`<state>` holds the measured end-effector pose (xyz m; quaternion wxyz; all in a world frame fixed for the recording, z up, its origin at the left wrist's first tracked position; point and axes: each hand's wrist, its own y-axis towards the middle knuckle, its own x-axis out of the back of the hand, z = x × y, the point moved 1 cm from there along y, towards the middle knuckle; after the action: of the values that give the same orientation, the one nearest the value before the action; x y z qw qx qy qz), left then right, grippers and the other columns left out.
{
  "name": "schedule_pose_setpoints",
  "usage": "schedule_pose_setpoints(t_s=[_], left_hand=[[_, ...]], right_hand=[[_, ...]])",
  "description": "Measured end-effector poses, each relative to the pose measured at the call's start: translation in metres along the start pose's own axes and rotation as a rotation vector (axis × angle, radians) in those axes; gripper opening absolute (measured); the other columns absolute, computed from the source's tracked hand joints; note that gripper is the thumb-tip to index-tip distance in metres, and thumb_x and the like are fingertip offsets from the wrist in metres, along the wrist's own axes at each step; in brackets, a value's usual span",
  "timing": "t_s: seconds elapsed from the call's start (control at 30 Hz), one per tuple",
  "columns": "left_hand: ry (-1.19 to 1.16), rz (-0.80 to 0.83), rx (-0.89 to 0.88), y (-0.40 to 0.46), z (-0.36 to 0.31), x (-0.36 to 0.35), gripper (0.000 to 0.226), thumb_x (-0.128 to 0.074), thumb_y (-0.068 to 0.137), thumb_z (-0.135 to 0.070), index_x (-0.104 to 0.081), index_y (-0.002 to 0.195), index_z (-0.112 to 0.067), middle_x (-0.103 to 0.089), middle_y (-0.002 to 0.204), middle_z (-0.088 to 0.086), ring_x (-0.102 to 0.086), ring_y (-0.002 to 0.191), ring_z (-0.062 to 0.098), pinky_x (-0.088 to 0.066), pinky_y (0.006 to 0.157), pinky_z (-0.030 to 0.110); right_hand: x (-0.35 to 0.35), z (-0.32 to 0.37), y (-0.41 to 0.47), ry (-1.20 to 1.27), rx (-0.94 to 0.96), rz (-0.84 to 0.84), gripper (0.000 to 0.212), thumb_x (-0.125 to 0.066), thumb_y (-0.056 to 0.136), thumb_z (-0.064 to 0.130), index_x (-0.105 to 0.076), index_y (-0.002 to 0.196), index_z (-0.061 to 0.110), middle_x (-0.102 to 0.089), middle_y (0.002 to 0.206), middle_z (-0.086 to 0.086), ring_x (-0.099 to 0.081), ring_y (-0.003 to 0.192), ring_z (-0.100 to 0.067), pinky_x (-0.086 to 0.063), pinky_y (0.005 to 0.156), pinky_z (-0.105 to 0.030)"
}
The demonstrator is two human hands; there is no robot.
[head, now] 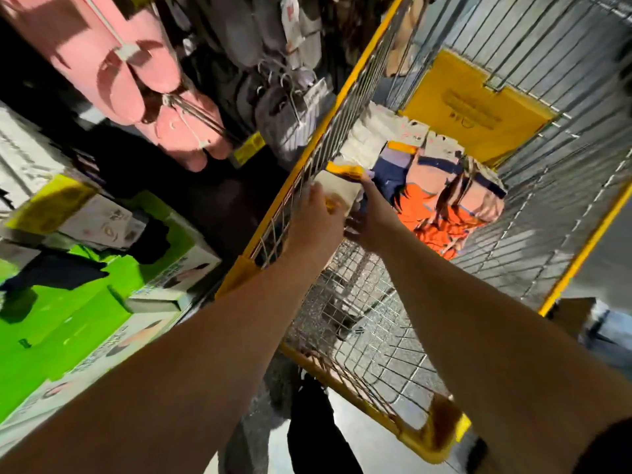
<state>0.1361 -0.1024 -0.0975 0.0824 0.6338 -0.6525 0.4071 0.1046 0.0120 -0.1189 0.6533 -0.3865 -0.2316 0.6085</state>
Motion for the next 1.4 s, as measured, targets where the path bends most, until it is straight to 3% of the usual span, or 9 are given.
schedule_pose_setpoints(t_s=[0.07,0.2,0.5,0.6,0.73,0.97,1.2,1.3,1.4], left_hand=[[0.042,0.014,-0.031,0.005,0.005,-0.002,0.061,-0.04,0.105,-0.036,-0.023,0.157,-0.011,-0.016,0.166,0.006,-0.017,0.151,0.03,-0.02,0.122,0.048],[0.088,0.041,-0.047,0.01,0.012,-0.006,0.061,-0.039,0.104,-0.04,-0.025,0.157,-0.013,-0.021,0.165,0.006,-0.025,0.146,0.032,-0.027,0.118,0.05],[-0.145,0.071,0.059,0.017,0.017,0.0,0.043,-0.032,0.1,-0.028,-0.057,0.13,-0.01,-0.054,0.138,0.017,-0.051,0.123,0.035,-0.039,0.098,0.039],[-0.245,0.065,0.097,0.017,0.025,-0.001,0.038,-0.035,0.102,-0.026,-0.062,0.125,-0.015,-0.061,0.121,0.013,-0.056,0.111,0.033,-0.04,0.085,0.036],[-0.328,0.055,0.118,0.016,0.023,0.004,0.042,-0.034,0.104,-0.026,-0.054,0.139,-0.018,-0.06,0.131,0.012,-0.055,0.106,0.03,-0.036,0.082,0.032],[-0.285,0.038,0.111,0.007,0.02,0.008,0.035,-0.033,0.105,-0.028,-0.06,0.125,-0.016,-0.061,0.119,0.01,-0.05,0.094,0.025,-0.035,0.078,0.033],[-0.295,-0.032,0.057,0.001,0.009,0.01,0.032,-0.037,0.102,-0.022,-0.064,0.107,-0.007,-0.064,0.108,0.014,-0.06,0.098,0.032,-0.05,0.084,0.044],[-0.352,-0.034,0.06,-0.003,0.006,0.013,0.027,-0.042,0.1,-0.026,-0.061,0.104,-0.008,-0.063,0.11,0.014,-0.06,0.093,0.028,-0.046,0.072,0.036],[-0.401,-0.017,0.123,-0.003,0.005,0.018,0.03,-0.046,0.101,-0.03,-0.054,0.125,-0.013,-0.059,0.114,0.007,-0.056,0.087,0.019,-0.036,0.061,0.029]], right_hand=[[-0.005,0.0,0.007,-0.015,-0.044,0.014,0.05,-0.051,0.091,0.07,-0.064,0.091,0.021,-0.066,0.062,0.003,-0.061,0.063,-0.013,-0.053,0.065,-0.026],[-0.016,0.001,0.01,-0.049,-0.115,-0.082,0.062,-0.059,0.088,0.065,-0.06,0.125,0.015,-0.064,0.1,-0.004,-0.062,0.092,-0.02,-0.054,0.085,-0.037],[-0.017,-0.024,0.012,-0.046,-0.151,-0.106,0.049,-0.063,0.086,0.06,-0.061,0.115,0.022,-0.064,0.105,-0.001,-0.058,0.107,-0.019,-0.041,0.106,-0.044],[-0.017,-0.024,0.013,-0.073,-0.15,-0.113,0.055,-0.065,0.083,0.06,-0.061,0.123,0.022,-0.064,0.102,0.0,-0.059,0.102,-0.017,-0.043,0.098,-0.041],[-0.018,-0.022,0.016,-0.072,-0.124,-0.128,0.038,-0.063,0.088,0.055,-0.063,0.11,0.024,-0.067,0.095,0.003,-0.059,0.088,-0.011,-0.04,0.073,-0.029],[-0.022,-0.026,0.021,-0.049,-0.138,-0.096,0.05,-0.062,0.085,0.063,-0.065,0.113,0.022,-0.07,0.102,0.002,-0.061,0.092,-0.012,-0.041,0.073,-0.03],[-0.027,-0.017,0.014,0.019,-0.035,-0.122,0.028,-0.061,0.097,0.036,-0.065,0.099,0.009,-0.067,0.07,-0.004,-0.063,0.046,-0.012,-0.044,0.045,-0.021],[-0.021,-0.022,0.012,0.079,-0.019,-0.114,0.028,-0.06,0.097,0.033,-0.064,0.109,0.008,-0.066,0.081,-0.008,-0.065,0.059,-0.018,-0.05,0.053,-0.025],[-0.009,-0.022,0.005,0.094,-0.008,-0.129,0.032,-0.06,0.097,0.03,-0.061,0.119,0.008,-0.07,0.108,-0.016,-0.069,0.089,-0.029,-0.058,0.081,-0.039]])
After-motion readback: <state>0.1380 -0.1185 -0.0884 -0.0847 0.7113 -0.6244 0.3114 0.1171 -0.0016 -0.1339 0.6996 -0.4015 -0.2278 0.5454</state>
